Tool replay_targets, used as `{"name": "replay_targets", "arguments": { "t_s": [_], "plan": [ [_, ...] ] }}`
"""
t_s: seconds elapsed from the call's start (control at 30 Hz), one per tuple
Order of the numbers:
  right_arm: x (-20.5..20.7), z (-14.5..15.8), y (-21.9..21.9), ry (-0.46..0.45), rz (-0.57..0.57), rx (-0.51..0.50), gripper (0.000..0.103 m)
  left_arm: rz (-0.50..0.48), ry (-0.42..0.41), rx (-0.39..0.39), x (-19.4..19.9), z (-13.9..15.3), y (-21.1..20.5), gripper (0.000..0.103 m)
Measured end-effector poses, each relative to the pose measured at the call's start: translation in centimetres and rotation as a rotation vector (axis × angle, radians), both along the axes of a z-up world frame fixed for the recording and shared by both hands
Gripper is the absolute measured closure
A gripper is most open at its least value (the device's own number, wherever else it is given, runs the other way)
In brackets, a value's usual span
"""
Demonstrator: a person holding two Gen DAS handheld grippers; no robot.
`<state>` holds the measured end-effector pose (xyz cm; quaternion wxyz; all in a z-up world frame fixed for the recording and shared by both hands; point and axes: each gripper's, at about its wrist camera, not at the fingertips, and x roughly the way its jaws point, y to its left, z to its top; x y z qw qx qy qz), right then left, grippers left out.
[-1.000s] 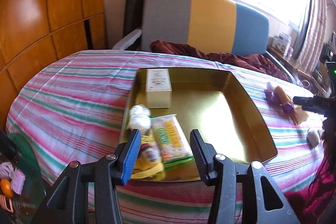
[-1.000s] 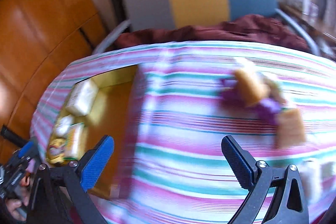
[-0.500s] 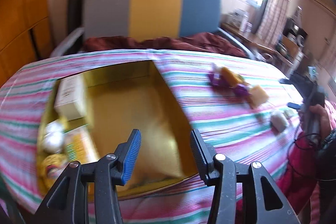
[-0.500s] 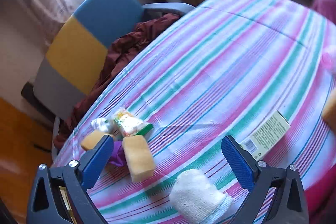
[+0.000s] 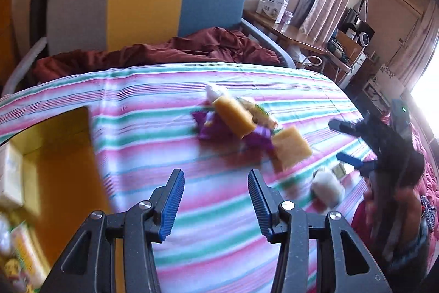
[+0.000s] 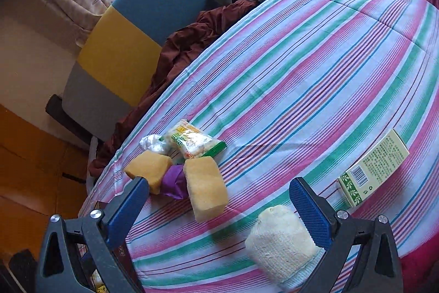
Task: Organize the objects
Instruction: 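Grasp a yellow sponge with the left tool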
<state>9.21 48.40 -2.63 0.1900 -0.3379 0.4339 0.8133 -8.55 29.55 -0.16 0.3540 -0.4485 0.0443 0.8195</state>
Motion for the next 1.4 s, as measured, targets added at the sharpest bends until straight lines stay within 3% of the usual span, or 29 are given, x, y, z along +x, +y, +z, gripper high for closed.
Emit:
{"name": "replay_targets", "arguments": {
  "t_s": [0.3,0.53,0.6,0.7,0.8,0.97,1.17,1.27,1.4],
  "plan": [
    [-0.8,-0.4,-0.6,0.012,0.067,-0.024,0.0,0.046,-0.086,0.04,-6.6,-2.6,6.9,0.054],
    [-1.4,-0.9,-0.5,0.019,0.089,-0.054,0.0,0.043,-0.115,-0.027,-10.0,-5.3,11.3,0.053],
    [-1.6,-1.0,-0.5,0.018,0.095,-0.061,0.0,0.016,-0.135,-0.037,-10.0,-6.2,12.1,0.059],
    [-1.5,-1.1,-0.3,0.017,0.09,-0.062,0.0,-0.034,-0.046,-0.039,-8.2,-5.6,12.0,0.069],
    [-1.5,-1.3,-0.1,0.013,0.081,-0.069,0.0,-0.065,0.019,-0.044,-5.4,-4.6,10.4,0.07],
    [-1.5,-1.1,-0.2,0.009,0.079,-0.051,0.0,-0.068,0.048,-0.022,-0.8,-3.7,6.1,0.07],
    [-1.7,-1.0,-0.5,0.002,0.091,-0.037,0.0,-0.162,0.084,-0.039,6.3,-5.1,2.7,0.07],
    [-2.0,-0.9,-0.9,0.001,0.12,-0.028,0.0,-0.198,0.083,-0.029,9.0,-6.1,1.3,0.075],
    [-2.7,-0.7,-2.1,-0.001,0.185,-0.004,0.0,-0.229,0.14,-0.041,11.4,-5.8,0.0,0.077]
  ]
}}
